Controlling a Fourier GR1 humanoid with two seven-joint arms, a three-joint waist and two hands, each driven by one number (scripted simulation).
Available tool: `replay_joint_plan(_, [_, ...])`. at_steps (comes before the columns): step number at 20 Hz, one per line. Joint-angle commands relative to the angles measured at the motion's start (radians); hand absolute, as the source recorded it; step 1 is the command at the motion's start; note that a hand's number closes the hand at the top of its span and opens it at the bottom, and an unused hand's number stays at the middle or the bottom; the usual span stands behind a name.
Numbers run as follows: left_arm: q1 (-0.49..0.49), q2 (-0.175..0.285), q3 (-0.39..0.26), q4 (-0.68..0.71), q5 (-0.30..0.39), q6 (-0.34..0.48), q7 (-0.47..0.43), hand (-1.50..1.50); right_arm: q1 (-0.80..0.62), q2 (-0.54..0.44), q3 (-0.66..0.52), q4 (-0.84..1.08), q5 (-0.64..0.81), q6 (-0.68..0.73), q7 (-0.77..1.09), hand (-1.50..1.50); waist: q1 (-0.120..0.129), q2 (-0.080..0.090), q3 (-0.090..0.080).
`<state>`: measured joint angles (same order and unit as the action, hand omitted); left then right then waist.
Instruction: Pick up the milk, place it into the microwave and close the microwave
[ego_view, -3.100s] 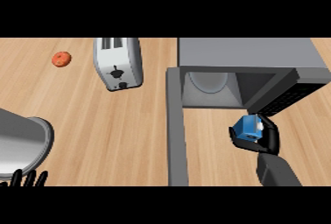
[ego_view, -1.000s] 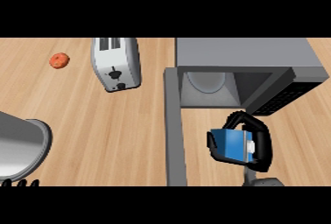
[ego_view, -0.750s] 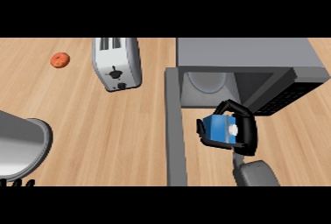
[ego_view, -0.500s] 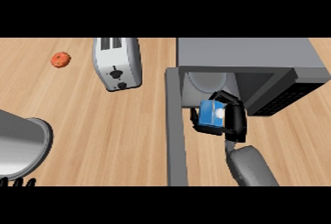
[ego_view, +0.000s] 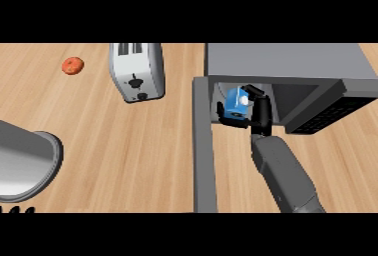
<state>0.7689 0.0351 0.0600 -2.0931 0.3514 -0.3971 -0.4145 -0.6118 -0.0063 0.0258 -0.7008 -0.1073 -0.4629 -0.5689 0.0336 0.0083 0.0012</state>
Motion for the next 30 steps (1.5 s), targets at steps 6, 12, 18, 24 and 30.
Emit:
replay_joint_plan(6, [-0.059,0.004,0.008,0.021,0.012,0.002,0.028,-1.50,-0.201,-0.059,-0.087,0.382,0.053,-0.086,-0.109,1.50,0.028,0.016,0.001])
replay_joint_plan(12, [-0.060,0.007,-0.003,0.059,-0.008,-0.037,-0.006,-1.50,-0.271,-0.097,-0.105,0.480,0.070,-0.108,-0.149,1.50,0.055,0.025,0.002])
replay_joint_plan(18, [-0.054,0.017,0.001,0.060,-0.003,-0.053,-0.007,-1.50,-0.304,-0.162,-0.085,0.529,0.121,-0.188,-0.197,1.50,0.079,0.035,0.003])
replay_joint_plan(24, [-0.086,0.023,0.015,0.084,0.006,-0.052,-0.004,-1.50,-0.353,-0.166,-0.122,0.539,0.100,-0.220,-0.213,1.50,0.091,0.042,0.004])
replay_joint_plan(30, [-0.107,0.014,0.019,0.095,0.005,-0.037,-0.001,-1.50,-0.380,-0.190,-0.165,0.516,0.078,-0.249,-0.278,1.50,0.094,0.048,0.005])
